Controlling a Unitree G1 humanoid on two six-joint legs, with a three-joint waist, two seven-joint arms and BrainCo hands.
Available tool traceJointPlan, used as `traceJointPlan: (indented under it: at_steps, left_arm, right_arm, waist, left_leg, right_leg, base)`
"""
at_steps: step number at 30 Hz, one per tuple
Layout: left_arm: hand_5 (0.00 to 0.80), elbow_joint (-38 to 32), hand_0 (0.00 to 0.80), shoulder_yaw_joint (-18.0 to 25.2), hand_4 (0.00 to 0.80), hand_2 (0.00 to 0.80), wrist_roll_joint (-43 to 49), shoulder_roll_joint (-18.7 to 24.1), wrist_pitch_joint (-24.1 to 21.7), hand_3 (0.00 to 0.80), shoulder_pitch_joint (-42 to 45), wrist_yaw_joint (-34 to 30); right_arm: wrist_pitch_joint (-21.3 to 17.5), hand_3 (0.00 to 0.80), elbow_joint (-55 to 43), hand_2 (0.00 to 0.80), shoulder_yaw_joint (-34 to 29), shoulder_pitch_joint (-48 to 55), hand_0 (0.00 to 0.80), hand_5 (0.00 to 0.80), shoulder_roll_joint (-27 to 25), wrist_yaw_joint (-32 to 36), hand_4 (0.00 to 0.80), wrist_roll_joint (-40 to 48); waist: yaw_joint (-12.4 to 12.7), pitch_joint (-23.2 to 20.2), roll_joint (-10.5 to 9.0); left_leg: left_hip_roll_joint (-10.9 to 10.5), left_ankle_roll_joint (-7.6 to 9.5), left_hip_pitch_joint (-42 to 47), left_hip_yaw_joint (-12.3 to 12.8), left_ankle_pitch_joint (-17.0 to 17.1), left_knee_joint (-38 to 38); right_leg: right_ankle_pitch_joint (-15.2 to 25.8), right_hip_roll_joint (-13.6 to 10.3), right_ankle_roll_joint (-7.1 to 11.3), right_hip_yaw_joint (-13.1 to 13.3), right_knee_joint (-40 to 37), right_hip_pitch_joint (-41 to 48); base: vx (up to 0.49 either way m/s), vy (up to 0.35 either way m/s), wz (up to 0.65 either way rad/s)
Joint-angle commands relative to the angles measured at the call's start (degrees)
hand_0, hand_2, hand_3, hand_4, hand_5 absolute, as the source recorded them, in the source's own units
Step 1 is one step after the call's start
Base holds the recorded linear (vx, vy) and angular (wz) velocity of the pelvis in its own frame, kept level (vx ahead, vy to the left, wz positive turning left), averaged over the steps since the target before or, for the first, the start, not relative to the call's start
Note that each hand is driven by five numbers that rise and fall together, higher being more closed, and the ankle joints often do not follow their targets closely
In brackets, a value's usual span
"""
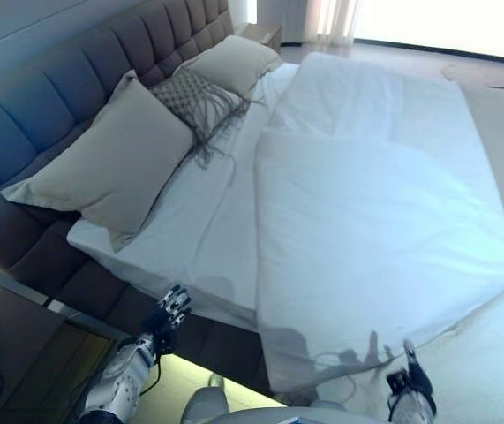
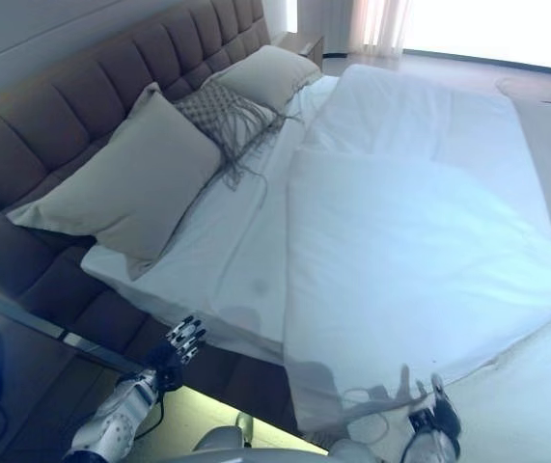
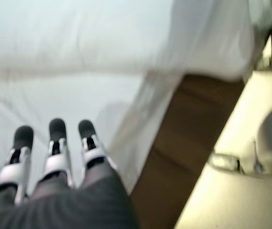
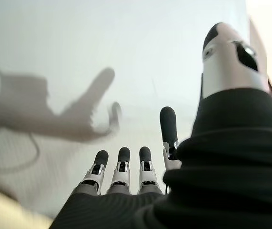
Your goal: Make the bed neatly
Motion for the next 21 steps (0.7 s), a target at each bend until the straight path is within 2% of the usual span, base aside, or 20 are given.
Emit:
traceJointPlan:
  at_steps: [1, 3, 5, 9, 14, 17, 21]
  left_arm:
    - [0.0, -2.28, 0.0, -1.64, 0.0, 0.0, -2.31, 2.9, -3.57, 0.0, -4.67, -1.41]
    - [0.0, -0.39, 0.0, -5.2, 0.0, 0.0, -2.2, 2.73, -5.04, 0.0, -10.03, -0.59]
    - [0.0, -0.01, 0.0, -6.68, 0.0, 0.0, -2.75, 3.06, -5.64, 0.0, -13.25, 0.13]
    - [0.0, -3.25, 0.0, -7.3, 0.0, 0.0, -3.66, 6.22, -4.32, 0.0, -15.3, 0.83]
    - [0.0, -3.81, 0.0, -8.31, 0.0, 0.0, -4.66, 10.41, -5.05, 0.0, -19.7, 1.12]
    - [0.0, -4.1, 0.0, -7.98, 0.0, 0.0, -4.82, 12.51, -4.75, 0.0, -20.22, 0.53]
    - [0.0, -3.49, 0.0, -7.31, 0.0, 0.0, -5.08, 14.7, -4.45, 0.0, -20.11, -0.7]
  right_arm:
    - [-7.48, 0.0, 0.34, 0.0, -2.78, -4.33, 0.0, 0.0, -1.38, -2.83, 0.0, 3.85]
    - [-10.58, 0.0, 3.31, 0.0, -3.8, -9.65, 0.0, 0.0, -2.88, -5.06, 0.0, 6.85]
    - [-11.01, 0.0, 5.04, 0.0, -5.06, -12.55, 0.0, 0.0, -3.59, -4.59, 0.0, 10.05]
    - [-11.84, 0.0, 8.98, 0.0, -5.97, -14.74, 0.0, 0.0, -5.79, 0.38, 0.0, 14.82]
    - [-9.35, 0.0, 10.24, 0.0, -5.7, -19.49, 0.0, 0.0, -10.56, 11.05, 0.0, 22.13]
    - [-6.03, 0.0, 12.87, 0.0, -7.18, -21.37, 0.0, 0.0, -14.0, 17.23, 0.0, 27.9]
    - [-1.15, 0.0, 20.33, 0.0, -9.85, -24.3, 0.0, 0.0, -19.24, 17.01, 0.0, 31.38]
  waist:
    - [1.98, 2.55, -1.63]
    - [1.36, 4.96, -1.08]
    - [1.07, 7.36, -0.99]
    - [1.91, 10.11, -1.1]
    - [2.7, 13.25, -1.92]
    - [3.56, 14.65, -2.44]
    - [4.75, 15.13, -2.83]
  left_leg:
    - [3.96, 0.02, -2.92, -2.98, -1.36, 5.43]
    - [2.58, 0.51, -6.74, -4.19, -1.25, 5.73]
    - [1.98, -0.15, -9.8, -5.24, -1.57, 8.06]
    - [2.81, -1.23, -13.72, -6.17, -2.3, 11.94]
    - [2.8, -2.0, -21.5, -7.71, -1.76, 13.87]
    - [1.99, -2.26, -25.66, -8.78, -1.32, 14.67]
    - [1.06, -2.24, -29.46, -9.12, -0.73, 14.85]
  right_leg:
    - [8.59, -5.64, 4.29, 0.11, -1.53, -4.84]
    - [8.55, -6.92, 4.57, 0.5, 0.88, -9.77]
    - [9.04, -7.78, 5.07, 1.11, 2.95, -13.14]
    - [10.48, -8.8, 6.21, 1.01, 2.13, -14.0]
    - [11.82, -9.07, 6.52, -1.62, 0.95, -18.42]
    - [12.22, -9.18, 6.5, -3.05, 0.94, -21.34]
    - [12.36, -9.28, 6.42, -4.24, 1.67, -25.13]
  base:
    - [-0.172, 0.079, -0.05]
    - [-0.296, 0.109, 0.05]
    - [-0.223, 0.05, 0.14]
    - [-0.013, -0.092, 0.08]
    - [-0.125, -0.184, 0.08]
    - [-0.087, -0.179, 0.14]
    - [-0.069, -0.139, 0.13]
